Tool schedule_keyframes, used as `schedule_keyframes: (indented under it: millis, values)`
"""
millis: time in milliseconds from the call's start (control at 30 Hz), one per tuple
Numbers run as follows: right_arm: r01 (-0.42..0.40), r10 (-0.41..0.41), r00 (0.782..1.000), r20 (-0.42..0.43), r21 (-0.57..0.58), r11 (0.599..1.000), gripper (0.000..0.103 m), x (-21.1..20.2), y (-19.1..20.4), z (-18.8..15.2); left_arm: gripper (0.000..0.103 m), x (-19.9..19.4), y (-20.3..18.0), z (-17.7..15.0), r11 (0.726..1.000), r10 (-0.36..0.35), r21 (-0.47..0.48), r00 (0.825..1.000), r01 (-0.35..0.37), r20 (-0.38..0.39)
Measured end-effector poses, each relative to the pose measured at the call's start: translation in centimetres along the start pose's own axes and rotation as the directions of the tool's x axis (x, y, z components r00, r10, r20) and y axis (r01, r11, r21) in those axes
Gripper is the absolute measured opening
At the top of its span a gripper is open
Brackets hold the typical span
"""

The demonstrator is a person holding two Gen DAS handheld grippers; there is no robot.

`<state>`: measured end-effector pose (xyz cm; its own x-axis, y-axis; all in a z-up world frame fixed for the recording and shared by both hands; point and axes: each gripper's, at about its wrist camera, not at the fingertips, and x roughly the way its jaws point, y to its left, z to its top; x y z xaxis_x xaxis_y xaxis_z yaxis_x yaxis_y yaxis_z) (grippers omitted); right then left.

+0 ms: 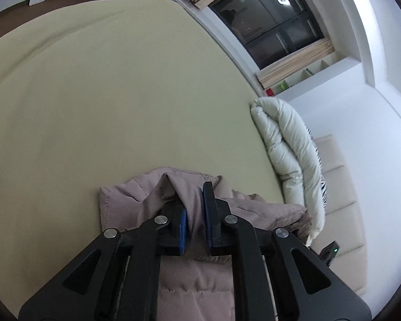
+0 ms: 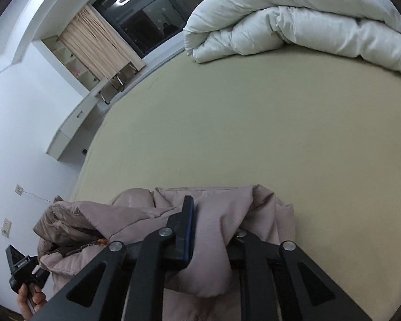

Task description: Fold large clothes

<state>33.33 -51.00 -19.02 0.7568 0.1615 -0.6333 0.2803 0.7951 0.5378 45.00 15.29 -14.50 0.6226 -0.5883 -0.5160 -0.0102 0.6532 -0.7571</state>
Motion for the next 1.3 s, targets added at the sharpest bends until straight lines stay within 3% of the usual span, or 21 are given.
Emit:
schedule_keyframes:
  millis: [133, 200, 267, 367, 400, 500, 600, 700, 767, 833, 933, 1000, 1167, 1300]
  values:
    - [-0.016, 0.017, 0.998, 0.061, -0.005, 1.000, 0.081, -3.1, 0.4, -0.6, 0.012, -5.4, -1.4, 0.3, 0.999, 0.023, 0.030, 0.992, -0.027, 0.124]
    - [0.005, -0.005, 0.993, 0.119, -0.004, 1.000, 0.093, -5.4, 1.0, -0.8, 0.012, -7.6, -4.1, -0.7, 0.989, 0.051, 0.132, 0.989, -0.070, 0.140]
    - [0.014, -0.009, 0.992, 0.124, -0.039, 0.999, 0.092, -6.7, 2.3, -1.0, 0.012, -7.9, -8.1, -2.6, 0.946, 0.100, 0.292, 0.982, -0.143, 0.158]
    - [-0.008, 0.015, 0.999, 0.035, -0.184, 0.983, 0.077, -6.7, 7.0, -2.2, 0.012, -6.1, -13.3, -6.7, 0.863, 0.148, 0.465, 0.978, -0.200, 0.147]
    - [-0.003, 0.003, 1.000, 0.002, -0.266, 0.964, 0.070, -6.0, 9.2, -2.9, 0.012, -4.3, -14.9, -8.4, 0.821, 0.166, 0.531, 0.977, -0.211, 0.131]
    - [0.009, -0.038, 0.998, -0.056, -0.443, 0.897, 0.063, -3.6, 14.5, -5.0, 0.012, 0.4, -17.6, -12.4, 0.727, 0.225, 0.648, 0.970, -0.227, 0.087]
    - [0.029, -0.095, 0.990, -0.106, -0.505, 0.863, 0.053, 0.1, 17.0, -6.3, 0.012, 4.7, -18.6, -15.4, 0.641, 0.304, 0.721, 0.950, -0.265, 0.079]
    - [0.080, -0.169, 0.978, -0.125, -0.520, 0.850, 0.053, 4.3, 17.2, -6.5, 0.012, 9.9, -18.1, -16.4, 0.587, 0.381, 0.749, 0.921, -0.308, 0.080]
    - [0.123, -0.219, 0.968, -0.123, -0.529, 0.840, 0.053, 6.8, 16.6, -6.1, 0.012, 12.4, -17.2, -16.0, 0.578, 0.402, 0.747, 0.911, -0.328, 0.089]
    - [0.134, -0.234, 0.961, -0.146, -0.496, 0.858, 0.053, 8.9, 15.4, -5.6, 0.012, 14.4, -16.2, -15.3, 0.570, 0.415, 0.747, 0.905, -0.341, 0.096]
    - [0.155, -0.256, 0.956, -0.143, -0.494, 0.856, 0.053, 10.8, 14.4, -5.2, 0.012, 16.9, -14.7, -14.0, 0.592, 0.435, 0.730, 0.898, -0.343, 0.070]
    - [0.168, -0.268, 0.954, -0.135, -0.501, 0.849, 0.054, 11.6, 14.2, -5.2, 0.012, 18.0, -14.2, -13.5, 0.578, 0.447, 0.736, 0.891, -0.353, 0.076]
    - [0.150, -0.244, 0.961, -0.130, -0.494, 0.856, 0.054, 12.2, 13.7, -6.1, 0.012, 19.4, -12.3, -13.2, 0.588, 0.437, 0.729, 0.896, -0.351, 0.078]
    - [0.155, -0.234, 0.967, -0.103, -0.493, 0.856, 0.054, 12.4, 13.3, -6.4, 0.012, 20.2, -11.5, -13.6, 0.565, 0.444, 0.739, 0.890, -0.366, 0.102]
